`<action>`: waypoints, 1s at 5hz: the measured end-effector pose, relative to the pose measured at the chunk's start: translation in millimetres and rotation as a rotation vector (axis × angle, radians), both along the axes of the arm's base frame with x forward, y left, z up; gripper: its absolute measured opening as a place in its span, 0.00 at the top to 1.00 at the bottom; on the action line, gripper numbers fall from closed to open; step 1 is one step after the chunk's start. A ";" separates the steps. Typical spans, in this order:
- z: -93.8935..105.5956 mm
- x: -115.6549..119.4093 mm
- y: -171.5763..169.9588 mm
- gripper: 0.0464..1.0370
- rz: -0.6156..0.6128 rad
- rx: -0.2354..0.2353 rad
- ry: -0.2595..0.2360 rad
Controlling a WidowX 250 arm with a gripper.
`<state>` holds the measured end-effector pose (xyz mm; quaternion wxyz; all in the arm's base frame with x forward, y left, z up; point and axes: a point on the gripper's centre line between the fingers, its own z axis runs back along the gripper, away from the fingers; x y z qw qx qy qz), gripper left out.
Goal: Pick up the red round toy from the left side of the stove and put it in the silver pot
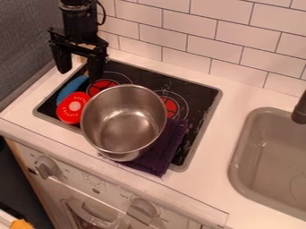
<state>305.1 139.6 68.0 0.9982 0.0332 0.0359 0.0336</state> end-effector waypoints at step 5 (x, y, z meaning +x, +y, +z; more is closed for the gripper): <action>-50.8 -42.6 -0.2 0.09 -0.014 0.040 0.056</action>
